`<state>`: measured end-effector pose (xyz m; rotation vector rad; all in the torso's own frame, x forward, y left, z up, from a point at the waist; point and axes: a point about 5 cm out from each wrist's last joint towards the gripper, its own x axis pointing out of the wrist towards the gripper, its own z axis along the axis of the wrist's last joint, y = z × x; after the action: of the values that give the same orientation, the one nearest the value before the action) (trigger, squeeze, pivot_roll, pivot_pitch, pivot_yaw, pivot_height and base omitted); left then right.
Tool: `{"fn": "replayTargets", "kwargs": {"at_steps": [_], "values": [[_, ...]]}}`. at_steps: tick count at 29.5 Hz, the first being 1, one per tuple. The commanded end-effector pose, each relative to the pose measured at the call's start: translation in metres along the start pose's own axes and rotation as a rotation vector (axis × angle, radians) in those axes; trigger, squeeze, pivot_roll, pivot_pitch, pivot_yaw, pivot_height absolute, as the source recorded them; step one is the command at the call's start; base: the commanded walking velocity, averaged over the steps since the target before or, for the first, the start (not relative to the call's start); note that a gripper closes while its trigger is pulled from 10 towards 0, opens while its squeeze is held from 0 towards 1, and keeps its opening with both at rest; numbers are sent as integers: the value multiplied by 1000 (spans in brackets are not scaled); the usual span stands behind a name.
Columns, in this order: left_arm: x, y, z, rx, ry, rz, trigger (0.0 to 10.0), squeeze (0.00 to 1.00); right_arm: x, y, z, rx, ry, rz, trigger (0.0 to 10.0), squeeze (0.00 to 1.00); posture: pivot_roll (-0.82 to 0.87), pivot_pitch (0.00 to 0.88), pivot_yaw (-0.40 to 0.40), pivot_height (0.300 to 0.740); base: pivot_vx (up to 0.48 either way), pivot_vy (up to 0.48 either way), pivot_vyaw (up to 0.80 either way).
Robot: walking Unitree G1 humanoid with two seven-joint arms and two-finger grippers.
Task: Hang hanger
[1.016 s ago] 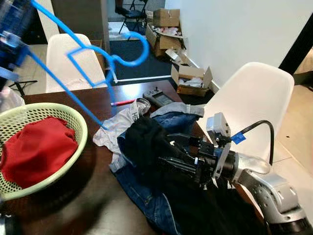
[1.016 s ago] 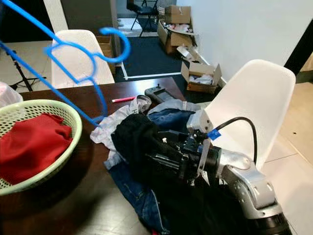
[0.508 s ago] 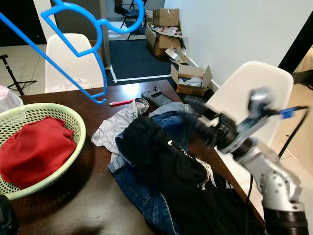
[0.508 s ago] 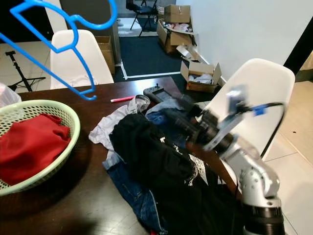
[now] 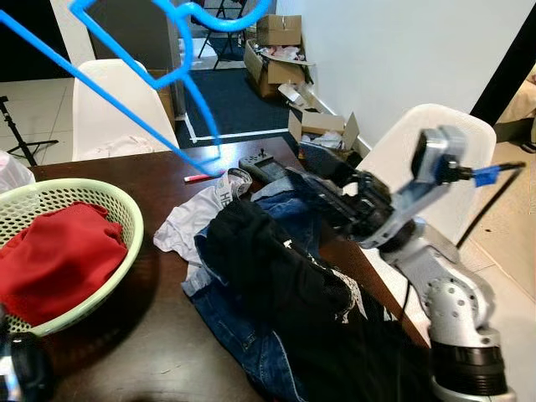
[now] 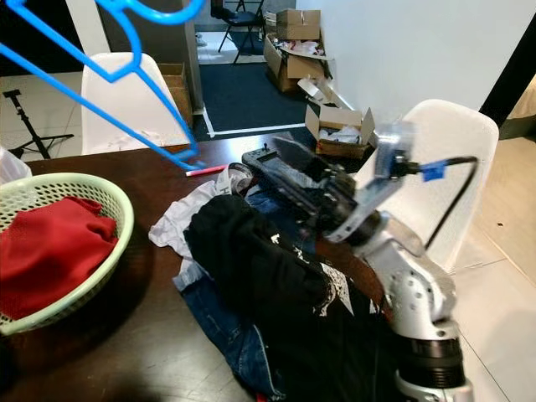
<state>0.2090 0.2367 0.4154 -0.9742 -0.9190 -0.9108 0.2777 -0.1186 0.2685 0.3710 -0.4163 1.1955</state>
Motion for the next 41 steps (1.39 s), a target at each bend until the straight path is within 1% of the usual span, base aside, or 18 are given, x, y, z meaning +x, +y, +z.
{"fn": "replayTargets", "kwargs": {"at_steps": [1, 2, 3, 5, 8, 11, 17, 22, 23, 32, 38, 41], "values": [[2, -6, -7, -45, 0, -27, 0, 0, 6, 3, 4, -39, -1, 16, 10000, 0, 97, 41, -51, 740, 0, 0, 0], [1, -6, -11, -66, 2, -26, 0, 0, 9, 3, 7, -46, -8, 21, 10000, 0, 97, 42, -51, 740, 0, 0, 0], [1, -6, -11, -66, 2, -26, 0, 0, 9, 3, 7, -46, -8, 21, 10000, 0, 97, 42, -51, 740, 0, 0, 0], [0, -3, -17, -101, 4, -18, 0, 0, 14, 8, 17, -39, -65, 66, 10000, 0, 96, 42, -49, 740, 0, 0, 0], [0, -3, -18, -112, 3, -14, 0, 0, 15, 10, 19, -40, -76, 78, 10000, 0, 96, 42, -49, 740, 0, 0, 0], [-3, 3, -27, -169, -2, 16, 0, 0, 20, 16, 25, -63, -94, 108, 10000, 0, 94, 44, -43, 740, 0, 0, 0], [-4, 5, -36, -212, -6, 32, 0, 0, 24, 20, 26, -84, -82, 130, 10000, 0, 94, 44, -43, 740, 0, 0, 0], [-5, 7, -47, -257, -9, 40, 0, 0, 30, 20, 22, -128, -27, 115, 10000, 0, 95, 48, -39, 740, 0, 0, 0], [-5, 7, -48, -261, -10, 41, 0, 0, 30, 20, 21, -126, -26, 112, 0, 0, 95, 48, -39, 740, 0, 0, 0], [-6, 8, -53, -280, -10, 51, 0, 0, 28, 20, 20, -114, -21, 104, 0, 0, 91, 49, -35, 740, 0, 0, 0], [-8, 11, -54, -265, -6, 72, 0, 0, 27, 19, 21, -112, -30, 93, 0, 0, 91, 49, -34, 740, 0, 0, 0], [-14, 15, -54, -230, 14, 103, 0, 0, 26, 18, 22, -114, -30, 85, 0, 0, 92, 50, -35, 740, 0, 0, 0]]}}
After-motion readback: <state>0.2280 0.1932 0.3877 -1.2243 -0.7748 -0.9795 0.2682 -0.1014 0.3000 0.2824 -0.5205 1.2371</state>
